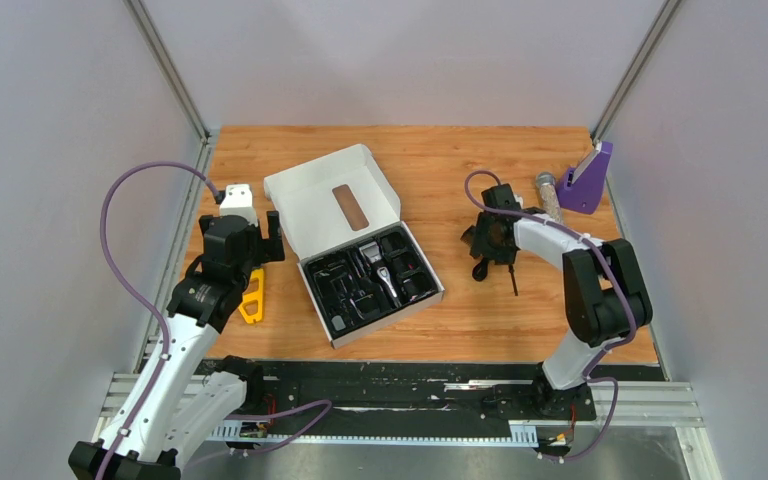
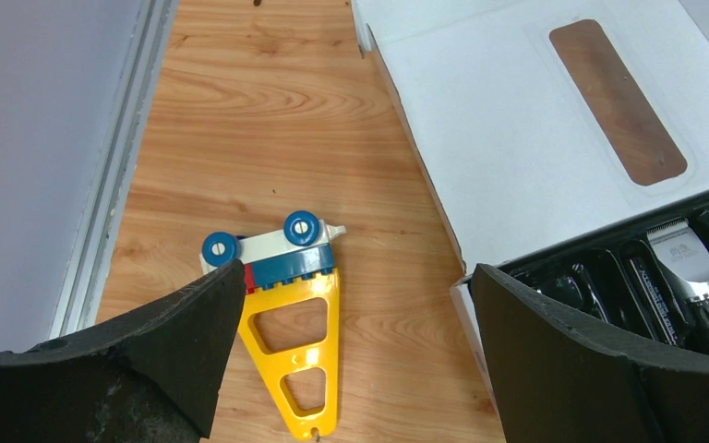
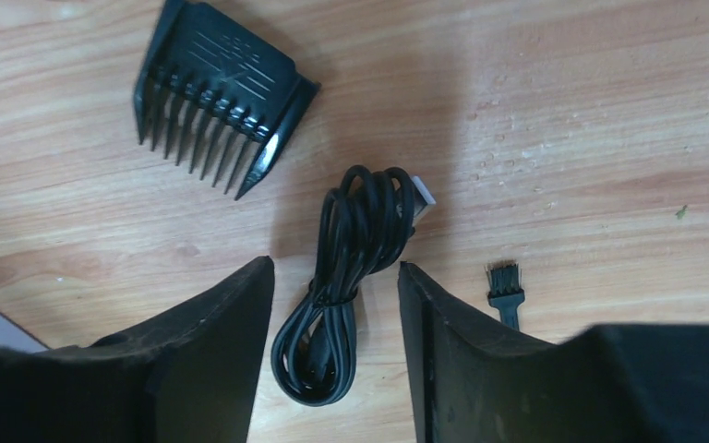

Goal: Sort the hair-cutting tools

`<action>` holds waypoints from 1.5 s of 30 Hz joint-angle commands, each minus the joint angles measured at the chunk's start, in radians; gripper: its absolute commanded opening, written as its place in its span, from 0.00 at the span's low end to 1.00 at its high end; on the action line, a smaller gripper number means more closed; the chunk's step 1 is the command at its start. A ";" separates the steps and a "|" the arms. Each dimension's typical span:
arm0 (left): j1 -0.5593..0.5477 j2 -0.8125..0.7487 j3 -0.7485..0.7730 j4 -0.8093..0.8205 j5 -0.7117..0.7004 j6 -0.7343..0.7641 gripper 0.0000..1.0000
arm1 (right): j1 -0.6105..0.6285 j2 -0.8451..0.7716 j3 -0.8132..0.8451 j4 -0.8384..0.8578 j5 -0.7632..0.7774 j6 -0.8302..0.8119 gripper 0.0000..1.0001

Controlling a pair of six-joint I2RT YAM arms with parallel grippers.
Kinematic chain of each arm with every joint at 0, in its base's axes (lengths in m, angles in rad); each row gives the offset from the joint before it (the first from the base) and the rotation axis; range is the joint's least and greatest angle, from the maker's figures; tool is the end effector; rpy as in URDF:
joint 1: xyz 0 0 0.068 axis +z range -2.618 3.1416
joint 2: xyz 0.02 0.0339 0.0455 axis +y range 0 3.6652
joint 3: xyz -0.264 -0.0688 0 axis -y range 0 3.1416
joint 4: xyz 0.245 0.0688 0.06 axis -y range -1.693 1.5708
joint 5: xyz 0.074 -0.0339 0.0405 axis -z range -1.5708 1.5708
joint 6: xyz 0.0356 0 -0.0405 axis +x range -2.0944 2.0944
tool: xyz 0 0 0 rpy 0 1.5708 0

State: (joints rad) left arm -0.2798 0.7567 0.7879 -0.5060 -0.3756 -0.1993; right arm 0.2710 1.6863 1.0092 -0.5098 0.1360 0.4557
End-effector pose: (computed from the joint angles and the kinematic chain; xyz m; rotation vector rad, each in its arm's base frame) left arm 0.1635 -0.0334 0.3134 -0.1511 2.0053 0.0795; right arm 0.3095 0.0810 0.1677 0.2883 2.7203 0.0148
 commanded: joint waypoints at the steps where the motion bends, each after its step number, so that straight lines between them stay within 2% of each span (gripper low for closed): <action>1: 0.007 0.001 0.027 0.021 0.000 -0.005 1.00 | -0.010 0.018 -0.021 0.060 0.002 0.023 0.50; 5: 0.007 0.005 0.027 0.023 0.003 -0.005 1.00 | -0.009 0.017 -0.048 0.075 0.014 0.020 0.41; 10: 0.007 0.004 0.025 0.024 0.006 -0.005 1.00 | -0.009 -0.046 -0.068 0.075 0.028 0.016 0.23; 14: 0.007 0.003 0.027 0.024 0.013 -0.005 1.00 | -0.004 -0.139 -0.053 0.060 0.045 -0.012 0.17; 20: 0.007 -0.005 0.028 0.023 0.017 -0.004 1.00 | 0.080 -0.250 0.017 0.057 0.055 -0.132 0.15; 25: 0.007 -0.021 0.027 0.022 -0.002 -0.002 1.00 | 0.247 -0.242 0.110 0.088 0.063 -0.343 0.17; 30: 0.008 -0.027 0.029 0.018 -0.026 -0.004 1.00 | 0.419 -0.161 0.198 0.127 0.036 -0.615 0.16; 37: 0.025 -0.037 0.032 0.008 -0.078 -0.012 1.00 | 0.555 -0.059 0.273 0.181 -0.226 -0.946 0.16; 45: 0.072 -0.036 0.033 0.004 -0.084 -0.024 1.00 | 0.662 0.111 0.405 0.172 -0.298 -1.118 0.14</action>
State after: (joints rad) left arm -0.2302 0.7300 0.7879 -0.5064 -0.4343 -0.2005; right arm 0.8871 1.7412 1.3357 -0.3813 -0.0875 -0.5091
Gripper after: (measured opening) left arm 1.000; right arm 0.190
